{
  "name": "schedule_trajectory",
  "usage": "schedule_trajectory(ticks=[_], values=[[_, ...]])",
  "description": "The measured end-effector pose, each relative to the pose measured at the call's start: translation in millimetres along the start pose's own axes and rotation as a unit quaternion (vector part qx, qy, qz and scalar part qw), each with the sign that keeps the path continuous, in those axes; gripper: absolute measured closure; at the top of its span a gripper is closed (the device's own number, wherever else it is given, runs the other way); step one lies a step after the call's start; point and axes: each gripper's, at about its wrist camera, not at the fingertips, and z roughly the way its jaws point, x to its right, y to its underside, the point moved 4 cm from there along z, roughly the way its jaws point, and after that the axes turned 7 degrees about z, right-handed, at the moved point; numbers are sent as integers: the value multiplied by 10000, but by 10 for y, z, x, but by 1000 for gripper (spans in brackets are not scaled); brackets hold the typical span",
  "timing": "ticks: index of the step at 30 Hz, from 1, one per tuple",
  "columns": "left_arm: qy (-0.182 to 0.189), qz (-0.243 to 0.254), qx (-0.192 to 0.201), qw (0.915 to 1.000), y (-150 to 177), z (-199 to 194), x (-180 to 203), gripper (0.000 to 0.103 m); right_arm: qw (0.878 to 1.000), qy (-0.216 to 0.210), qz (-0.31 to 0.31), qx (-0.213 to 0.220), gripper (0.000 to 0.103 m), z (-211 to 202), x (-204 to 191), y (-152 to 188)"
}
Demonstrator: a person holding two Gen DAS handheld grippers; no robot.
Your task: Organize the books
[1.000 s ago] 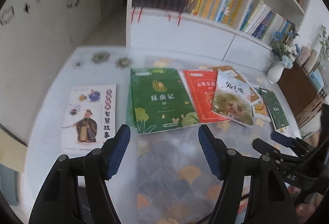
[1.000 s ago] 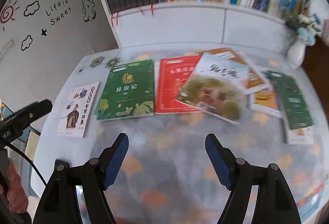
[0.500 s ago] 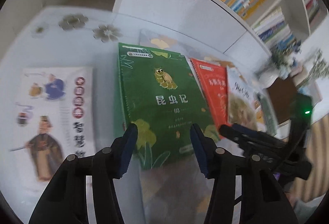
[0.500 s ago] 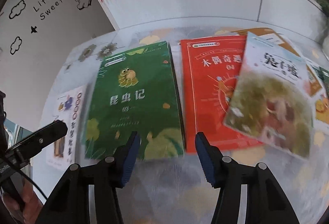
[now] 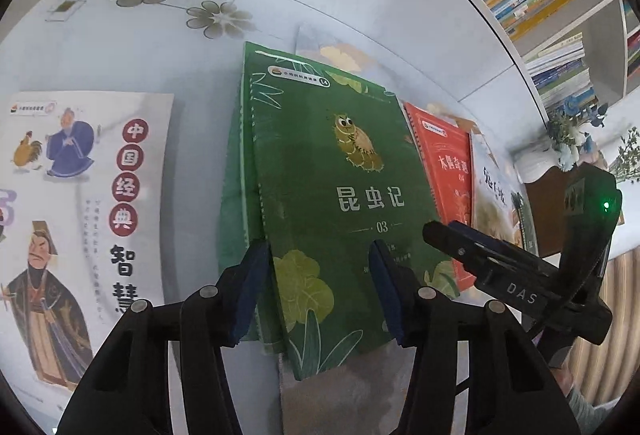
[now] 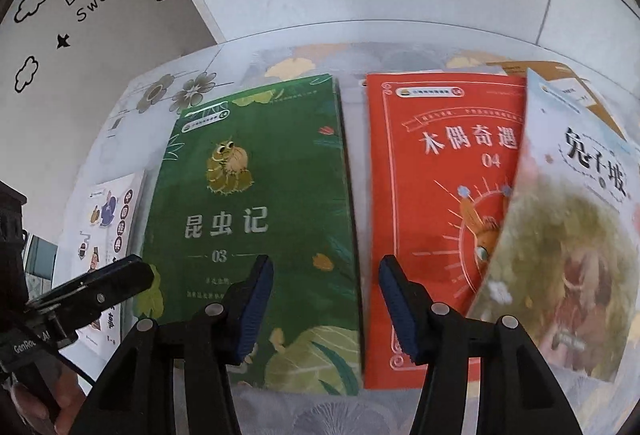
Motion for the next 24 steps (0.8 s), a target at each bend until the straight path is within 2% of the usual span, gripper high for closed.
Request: schedule_trajectory(ticks=[3,6,9,12,18,20,22,24], values=[[-87,75,-6,9999,3,11,19,54,9996,-193,-149,-153,47,45,-84,8],[42,-12,-27,10000,55,-12,6,54,9993,-10,-360,-135,47,59,-128,72],[179,-129,-66,9997,154,-75,5,54,9989,-106,-401,-223,47,-6,-105,185],[255,-47,-172,9995,338,-172,72,54,9977,-130,-521,-412,47,-125,-101,450],[471,218,-691,9963,1020,-297,280,54,9952,-136,-579,-773,47,-417,102,1206],[358,255,-747,9962,1170,-310,320,54,9947,-157,-459,-911,48,-483,209,1396],[156,196,-681,9974,1252,-334,300,54,9958,49,-435,-804,48,-572,306,1534],[202,67,-644,9977,1289,-323,288,54,9966,95,-376,-724,49,-611,377,1620]])
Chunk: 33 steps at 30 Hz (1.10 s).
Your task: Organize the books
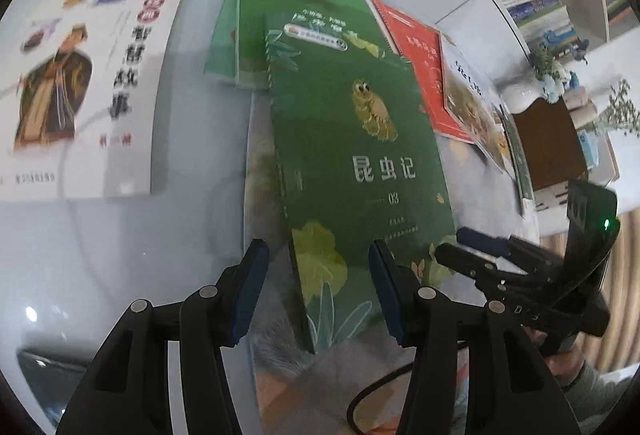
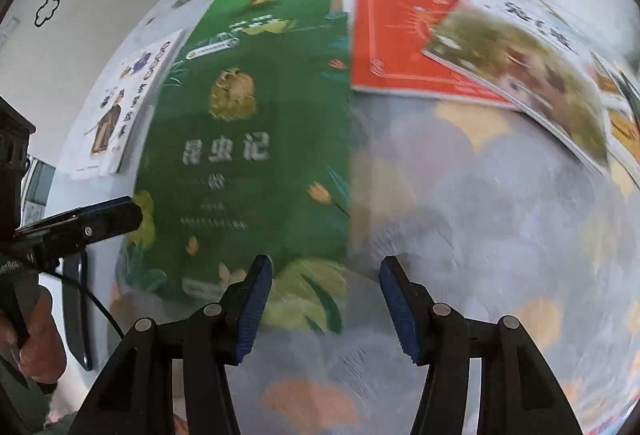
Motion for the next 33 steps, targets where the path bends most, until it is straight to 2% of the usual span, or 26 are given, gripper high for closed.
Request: schedule_trajectory(ticks=[2,3,6,9,10,11,12,14,15,16,17,18,21,23,24,25,27,29,31,33], values=[[149,-27,37,9999,-24,0,31,54,9996,-209,51,160,62,-20,11,28],[228,-38,71,9997,-18,-6,44,54,9991,-360,62,195,65,-11,-1,23],[322,-118,233,9991,-40,-67,58,54,9985,-448,219,230,65,-5,34,-24],[1363,-449,581,9879,-58,-267,54,54,9946,-833,605,167,65,-32,159,-42],[1792,-582,640,9800,-77,-324,50,54,9926,-972,722,120,65,-39,214,-33],[2037,-645,664,9746,-91,-348,45,54,9916,-1040,767,101,65,-39,233,-37],[2119,-685,677,9725,-111,-346,37,54,9909,-1085,796,84,65,-40,248,-38],[1625,-570,577,9834,-130,-259,38,55,9904,-1113,811,56,64,-39,250,-39],[1278,-441,499,9896,-133,-202,52,61,9903,-1125,818,53,64,-42,245,-37],[855,-219,361,9954,-132,-119,88,78,9902,-1126,821,52,64,-24,212,-41],[568,-48,250,9981,-126,-47,125,89,9904,-1117,818,56,63,-17,196,-49],[448,64,166,9988,-119,17,171,94,9904,-1117,811,56,63,-20,195,-45],[449,134,221,9987,-128,34,264,94,9884,-1230,893,24,63,3,197,-55],[915,-61,279,9954,-174,5,289,95,9846,-1405,1042,-55,64,-24,289,-32],[1114,-177,329,9931,-171,1,307,94,9804,-1567,1189,-129,64,-36,345,-31],[1462,-370,389,9878,-202,-33,291,94,9751,-1751,1343,-223,63,-33,401,-31],[1968,-645,464,9772,-253,-86,242,94,9594,-2226,1699,-323,54,-66,518,-31],[2199,-783,501,9711,-262,-116,242,94,9462,-2557,1962,-280,39,-103,611,-35],[2360,-895,499,9663,-275,-123,231,94,9299,-2939,2188,-317,39,-96,669,-37],[2525,-1026,490,9609,-267,-114,212,94,9078,-3398,2416,-455,39,-22,674,-39]])
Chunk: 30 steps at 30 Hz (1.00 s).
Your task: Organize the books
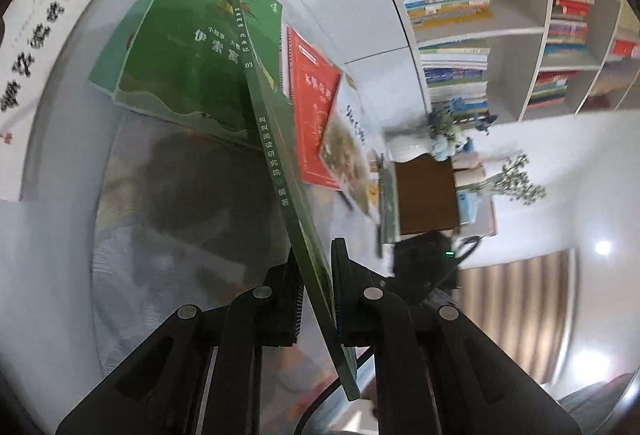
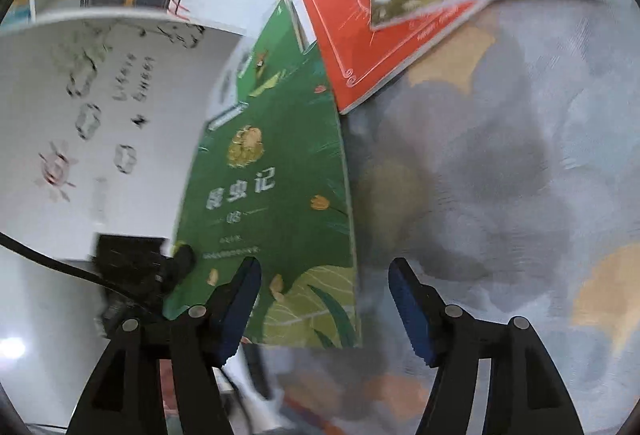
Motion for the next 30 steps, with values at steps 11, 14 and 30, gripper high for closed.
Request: schedule_trajectory(ticks=[11,14,30], values=[[-603,462,-3,9971,-25,-110,100,93,9974,-17,-719,77,66,196,-405,137],[-682,746,68,9949,-28,-205,226,93,9824,674,-1731,213,66,233,-801,229],[-1316,1096,1643,9714,-466,-1539,375,92,9062,777,-4149,233,66,894,-2425,627]])
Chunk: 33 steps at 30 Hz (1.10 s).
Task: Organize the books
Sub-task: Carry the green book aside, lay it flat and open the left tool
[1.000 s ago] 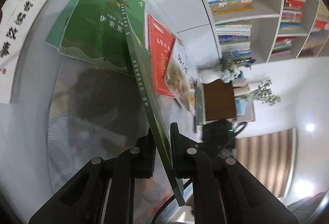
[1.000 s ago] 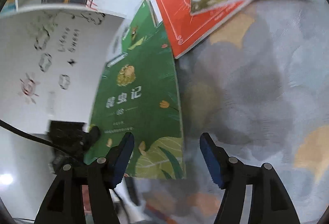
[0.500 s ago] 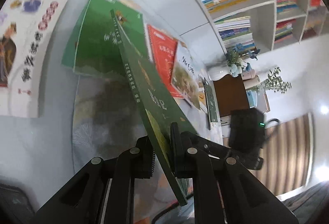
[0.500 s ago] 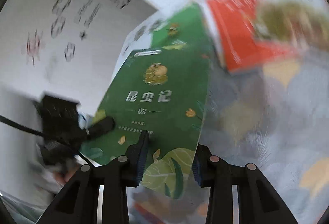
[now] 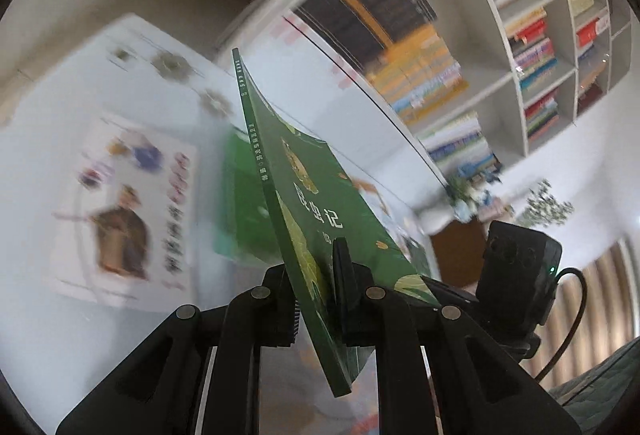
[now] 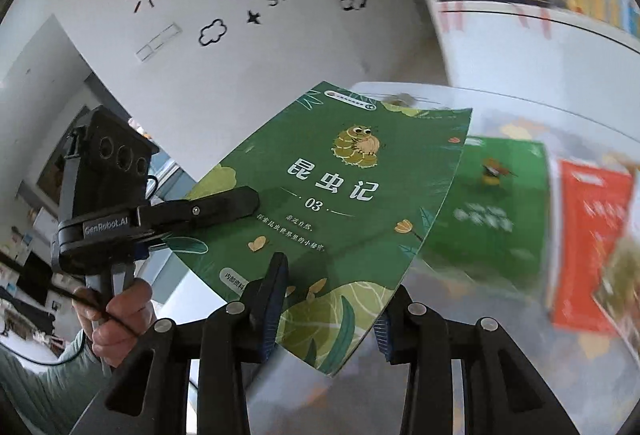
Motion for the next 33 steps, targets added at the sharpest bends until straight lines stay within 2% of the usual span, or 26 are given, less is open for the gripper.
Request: schedule_trajectory(ticks=[5,12,21,25,33], values=[[-410,-184,109,9989,-95,-68,-382,92,9998,-66,-92,-141,66,431,-69,-241],[-439,-575,138,9973,-106,-7,-803,91,9987,-67,40,-496,65,940,-43,-383],[-542,-704,-154,9959,-103,230,-1172,91,9974,389,90,-598,65,1358,24,-305],[-555,-711,-414,9951,-45,312,-1307,90,9966,501,194,-628,65,1428,70,-250],[-767,-869,-678,9909,134,304,-1597,88,9940,514,246,-935,65,1656,43,-62]])
